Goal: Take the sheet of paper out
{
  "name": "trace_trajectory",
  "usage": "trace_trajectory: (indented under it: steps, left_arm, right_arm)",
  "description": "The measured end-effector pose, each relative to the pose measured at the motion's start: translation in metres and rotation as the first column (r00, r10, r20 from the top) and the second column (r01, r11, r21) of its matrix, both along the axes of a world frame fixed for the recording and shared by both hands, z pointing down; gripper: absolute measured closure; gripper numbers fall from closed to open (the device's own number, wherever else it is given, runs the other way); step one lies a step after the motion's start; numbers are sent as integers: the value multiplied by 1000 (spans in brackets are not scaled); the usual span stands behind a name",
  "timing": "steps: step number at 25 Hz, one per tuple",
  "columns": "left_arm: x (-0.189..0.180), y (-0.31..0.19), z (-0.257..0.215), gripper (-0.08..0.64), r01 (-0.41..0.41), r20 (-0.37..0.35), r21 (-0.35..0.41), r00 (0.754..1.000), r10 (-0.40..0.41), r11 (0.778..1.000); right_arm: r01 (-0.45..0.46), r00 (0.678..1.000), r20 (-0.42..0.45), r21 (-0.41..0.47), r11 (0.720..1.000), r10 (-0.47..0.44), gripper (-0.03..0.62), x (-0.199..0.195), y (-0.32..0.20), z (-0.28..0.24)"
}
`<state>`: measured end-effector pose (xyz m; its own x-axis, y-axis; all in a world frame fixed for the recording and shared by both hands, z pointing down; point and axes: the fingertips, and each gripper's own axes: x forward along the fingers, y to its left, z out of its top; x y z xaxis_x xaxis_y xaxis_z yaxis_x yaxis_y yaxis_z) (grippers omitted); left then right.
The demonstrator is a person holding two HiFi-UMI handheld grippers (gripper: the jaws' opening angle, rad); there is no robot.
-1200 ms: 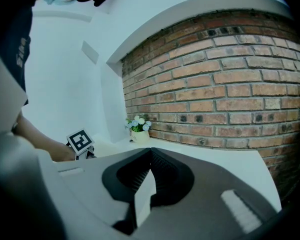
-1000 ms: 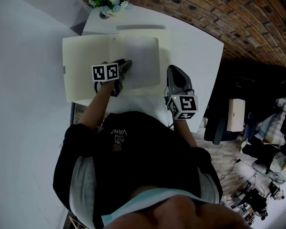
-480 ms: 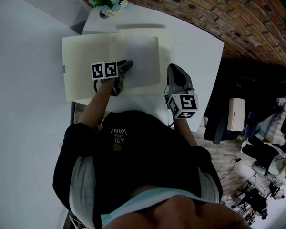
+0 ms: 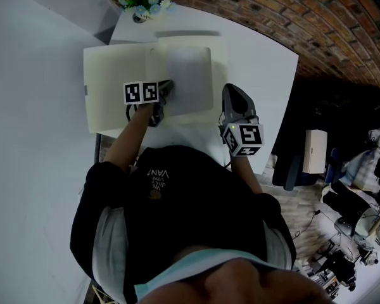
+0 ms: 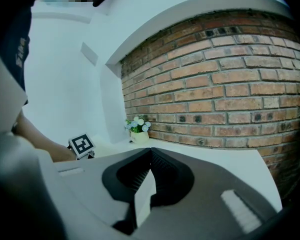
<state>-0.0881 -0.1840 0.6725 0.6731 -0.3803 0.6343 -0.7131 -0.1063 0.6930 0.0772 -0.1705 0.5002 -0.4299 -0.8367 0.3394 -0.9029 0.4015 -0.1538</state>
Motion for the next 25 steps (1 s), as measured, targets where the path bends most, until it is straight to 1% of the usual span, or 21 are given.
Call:
trace_trajectory:
  steps: [1, 4, 7, 17, 25]
  left_arm:
    - [0, 0, 1, 557, -5, 13, 0, 1000, 5, 1000]
    - [0, 0, 2, 557, -14, 30, 2, 999, 13, 1000]
    - [-1, 1, 2, 557, -16, 32, 3, 999, 16, 1000]
    - [-16, 4, -4, 558, 4, 39, 26, 999, -5, 1000]
    - [-39, 9, -13, 558, 44, 61, 50, 997, -47, 998]
  right_arm:
    - [-1, 1000, 0, 2, 1000, 1, 592, 1, 0, 0]
    - [-2, 1000, 2, 3, 1000, 2, 592, 1, 0, 0]
    - [1, 1000, 4, 5, 1000, -1, 592, 1, 1, -1]
    - [17, 1000, 16, 10, 1000, -17, 592, -5, 4, -2]
    - [48, 999, 14, 13, 999, -48, 592, -11, 7, -3]
